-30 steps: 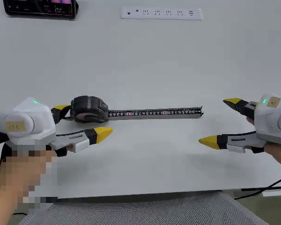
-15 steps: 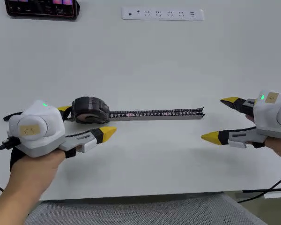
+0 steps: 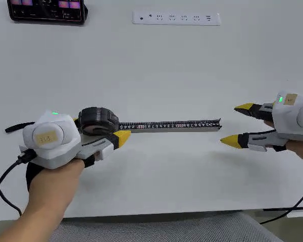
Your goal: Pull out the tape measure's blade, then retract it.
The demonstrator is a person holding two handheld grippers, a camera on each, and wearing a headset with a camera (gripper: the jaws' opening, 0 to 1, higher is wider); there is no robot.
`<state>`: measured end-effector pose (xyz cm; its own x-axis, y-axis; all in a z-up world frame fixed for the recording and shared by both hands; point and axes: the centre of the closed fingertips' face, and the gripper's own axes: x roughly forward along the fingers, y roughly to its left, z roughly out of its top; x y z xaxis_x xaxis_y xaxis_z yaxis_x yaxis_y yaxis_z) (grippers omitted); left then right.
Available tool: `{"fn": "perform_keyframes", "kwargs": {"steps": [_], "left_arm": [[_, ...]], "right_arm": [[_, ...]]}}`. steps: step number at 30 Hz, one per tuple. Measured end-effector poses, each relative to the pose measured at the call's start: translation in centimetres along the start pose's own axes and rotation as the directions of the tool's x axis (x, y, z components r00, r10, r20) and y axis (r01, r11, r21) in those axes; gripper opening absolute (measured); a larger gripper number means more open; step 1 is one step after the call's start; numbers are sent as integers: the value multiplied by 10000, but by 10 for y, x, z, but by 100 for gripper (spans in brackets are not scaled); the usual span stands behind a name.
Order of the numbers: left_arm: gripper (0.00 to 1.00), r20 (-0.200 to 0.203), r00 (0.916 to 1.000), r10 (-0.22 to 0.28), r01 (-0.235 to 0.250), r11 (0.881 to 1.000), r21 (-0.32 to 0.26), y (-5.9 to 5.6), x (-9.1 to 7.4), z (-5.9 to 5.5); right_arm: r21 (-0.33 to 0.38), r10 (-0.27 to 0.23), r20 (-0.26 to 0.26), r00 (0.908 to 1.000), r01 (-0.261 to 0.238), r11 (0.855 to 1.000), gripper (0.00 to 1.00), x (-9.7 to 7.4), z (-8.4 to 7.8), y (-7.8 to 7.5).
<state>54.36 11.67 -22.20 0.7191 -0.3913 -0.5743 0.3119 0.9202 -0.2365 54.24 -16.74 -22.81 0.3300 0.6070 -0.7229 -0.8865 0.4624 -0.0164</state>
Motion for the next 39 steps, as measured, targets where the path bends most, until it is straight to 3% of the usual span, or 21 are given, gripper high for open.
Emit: {"fn": "perform_keyframes", "kwargs": {"steps": [3, 17, 39], "left_arm": [[79, 39, 9999, 108, -107, 9995, -299, 0, 2, 1], [77, 33, 9938, 1112, -1109, 9926, -494, 3, 6, 1], [66, -112, 9776, 2100, -2100, 9721, -1044, 17, 9, 1]], "right_arm": [[-109, 164, -108, 9998, -165, 9998, 50, 2, 1, -1], [-634, 862, -817, 9929, -915, 9938, 42, 13, -4, -5], [-1127, 1167, -1108, 9870, -1291, 9852, 31, 27, 1, -7]]}}
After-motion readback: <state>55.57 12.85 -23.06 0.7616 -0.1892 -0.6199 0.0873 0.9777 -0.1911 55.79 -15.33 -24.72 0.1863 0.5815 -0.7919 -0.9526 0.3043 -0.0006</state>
